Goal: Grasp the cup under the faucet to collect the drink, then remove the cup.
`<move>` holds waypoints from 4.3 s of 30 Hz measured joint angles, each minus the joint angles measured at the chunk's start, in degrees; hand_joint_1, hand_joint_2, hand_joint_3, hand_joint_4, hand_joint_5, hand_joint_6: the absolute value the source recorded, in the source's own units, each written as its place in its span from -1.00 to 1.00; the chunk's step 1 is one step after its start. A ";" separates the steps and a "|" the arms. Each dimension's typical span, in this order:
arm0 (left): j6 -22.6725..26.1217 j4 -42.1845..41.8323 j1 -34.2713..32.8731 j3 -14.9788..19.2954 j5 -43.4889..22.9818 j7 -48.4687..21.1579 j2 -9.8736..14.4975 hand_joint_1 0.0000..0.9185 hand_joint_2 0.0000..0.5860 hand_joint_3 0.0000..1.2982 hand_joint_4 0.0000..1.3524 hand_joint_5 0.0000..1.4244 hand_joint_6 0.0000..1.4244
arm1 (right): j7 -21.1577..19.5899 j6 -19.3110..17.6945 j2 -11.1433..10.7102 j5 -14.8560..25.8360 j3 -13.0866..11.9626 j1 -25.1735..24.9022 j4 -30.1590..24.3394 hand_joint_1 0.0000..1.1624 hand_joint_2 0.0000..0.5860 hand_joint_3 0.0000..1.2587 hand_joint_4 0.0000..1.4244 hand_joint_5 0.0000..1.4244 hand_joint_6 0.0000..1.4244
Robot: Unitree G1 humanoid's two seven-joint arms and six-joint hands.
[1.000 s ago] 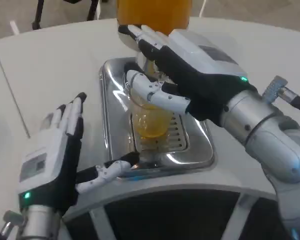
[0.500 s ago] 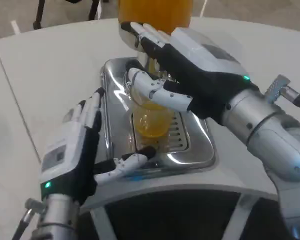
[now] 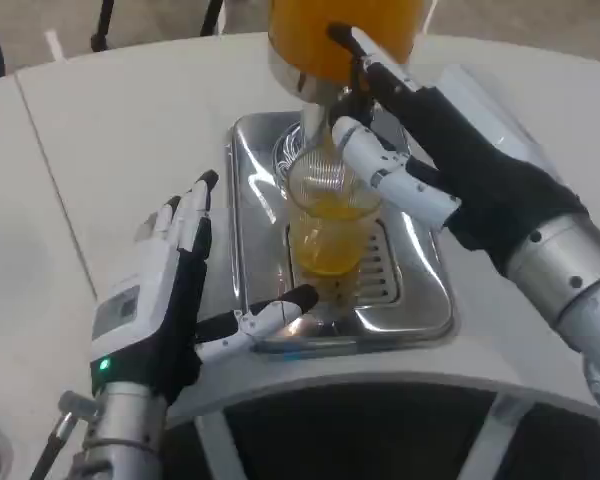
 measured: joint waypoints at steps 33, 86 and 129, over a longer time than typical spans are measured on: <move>-0.63 2.46 -2.58 -2.16 -0.20 0.03 0.05 -0.62 -0.86 -1.00 -1.00 -1.00 -1.00 | 4.04 -9.19 -15.32 -15.44 1.84 20.34 -14.55 -0.30 0.95 -0.99 -1.00 -1.00 -0.95; -9.34 30.32 -20.11 -5.52 -6.91 9.49 -9.17 -0.33 -0.84 -1.00 -1.00 -1.00 -0.99 | 6.27 -28.39 -13.73 -17.40 -9.54 42.41 -13.92 0.00 0.46 -1.00 -1.00 -1.00 -0.95; -7.04 49.78 -29.97 -9.87 -5.06 35.82 -18.95 0.07 -0.87 0.48 0.70 0.94 1.00 | 14.82 -17.53 -13.06 -17.77 -11.65 37.15 -12.55 -0.14 0.56 -1.00 -1.00 -1.00 -0.95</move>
